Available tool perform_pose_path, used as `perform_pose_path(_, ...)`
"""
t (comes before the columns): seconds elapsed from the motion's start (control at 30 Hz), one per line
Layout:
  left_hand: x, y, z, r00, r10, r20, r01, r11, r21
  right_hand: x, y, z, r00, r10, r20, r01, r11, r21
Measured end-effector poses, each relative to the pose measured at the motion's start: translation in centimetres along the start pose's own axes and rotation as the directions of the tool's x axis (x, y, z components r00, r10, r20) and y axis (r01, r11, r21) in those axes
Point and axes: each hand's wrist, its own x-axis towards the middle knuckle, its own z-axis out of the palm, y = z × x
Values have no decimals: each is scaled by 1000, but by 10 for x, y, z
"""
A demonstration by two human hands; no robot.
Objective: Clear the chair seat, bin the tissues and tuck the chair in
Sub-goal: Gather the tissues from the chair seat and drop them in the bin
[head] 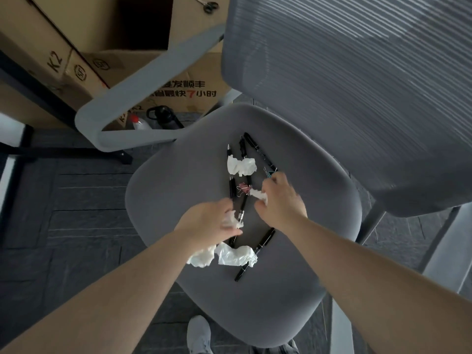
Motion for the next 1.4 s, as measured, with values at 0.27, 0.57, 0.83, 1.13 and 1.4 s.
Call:
perform_pose_path(0.27,-12,3,35,957,45,287,-135,943,304,56,-35,-3,996,-87,33,88,996,-19)
perform_pose_path(0.57,-24,-1,26,979,58,196,-108,961,253,50,-39,-2,998,-44,-45,47,997,67)
perform_pose_path(0.83,-47,-7,-32,999,-37,31,31,983,180,1,-44,-51,998,-29,51,26,998,55)
perform_pose_path(1.13,-119,-11,-78,997,-19,-77,40,960,277,-81,-87,-79,999,-22,34,20,999,51)
perform_pose_path(1.4,-210,-11,-104,953,-137,-270,198,957,212,-145,-140,-101,967,-202,156,207,978,-12)
